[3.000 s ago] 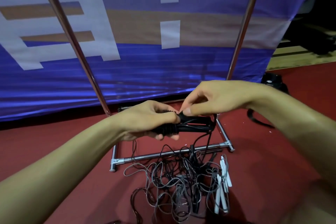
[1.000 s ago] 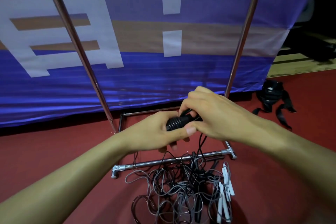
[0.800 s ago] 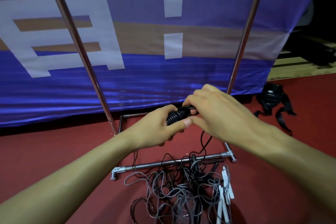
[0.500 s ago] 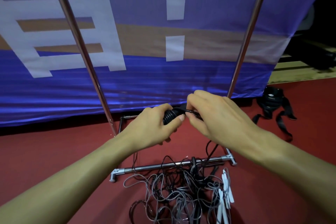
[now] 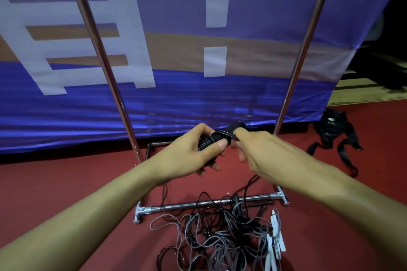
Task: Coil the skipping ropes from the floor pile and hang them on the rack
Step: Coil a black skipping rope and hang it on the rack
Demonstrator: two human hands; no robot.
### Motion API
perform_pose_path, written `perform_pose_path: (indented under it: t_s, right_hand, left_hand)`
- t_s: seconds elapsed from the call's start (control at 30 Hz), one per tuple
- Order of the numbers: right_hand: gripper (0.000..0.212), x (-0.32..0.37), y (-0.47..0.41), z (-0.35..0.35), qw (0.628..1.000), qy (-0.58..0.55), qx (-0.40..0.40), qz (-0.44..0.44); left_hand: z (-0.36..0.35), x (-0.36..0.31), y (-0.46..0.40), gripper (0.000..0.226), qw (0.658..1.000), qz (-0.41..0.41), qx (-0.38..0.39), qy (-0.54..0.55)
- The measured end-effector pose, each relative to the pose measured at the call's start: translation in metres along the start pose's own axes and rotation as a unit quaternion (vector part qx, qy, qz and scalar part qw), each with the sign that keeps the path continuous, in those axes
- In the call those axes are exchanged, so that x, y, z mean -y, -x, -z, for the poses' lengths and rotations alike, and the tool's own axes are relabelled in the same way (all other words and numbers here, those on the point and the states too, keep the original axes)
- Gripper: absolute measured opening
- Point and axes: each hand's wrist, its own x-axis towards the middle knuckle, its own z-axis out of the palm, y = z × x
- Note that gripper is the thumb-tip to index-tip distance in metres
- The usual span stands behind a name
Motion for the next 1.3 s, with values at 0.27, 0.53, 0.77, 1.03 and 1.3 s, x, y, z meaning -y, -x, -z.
perform_pose_path:
  t_s: [0.27, 0.53, 0.77, 1.03, 1.3]
  right_hand:
    - [0.040, 0.012, 0.003, -0.003, 0.985, -0.122, -0.113, 0.038]
    - [0.027, 0.012, 0.002, -0.005, 0.965, -0.262, 0.033, -0.002]
    - [0.016, -0.013, -0.001, -0.003, 0.924, -0.360, 0.125, -0.017]
    - [0.016, -0.029, -0.009, -0.005, 0.961, -0.219, 0.125, 0.110]
    - [0.014, -0.027, -0.014, 0.011, 0.976, -0.023, 0.151, 0.157]
  left_hand:
    - [-0.008, -0.008, -0.007, 0.051, 0.994, 0.018, -0.103, 0.030]
    - [-0.015, -0.010, -0.012, 0.023, 0.990, 0.033, -0.133, 0.042]
    - [-0.001, -0.016, -0.013, 0.023, 0.989, 0.029, -0.053, 0.137]
    - [0.008, -0.014, -0.001, 0.020, 0.965, 0.064, 0.180, 0.180]
    - [0.007, -0.011, 0.006, 0.033, 0.958, 0.101, 0.263, -0.062]
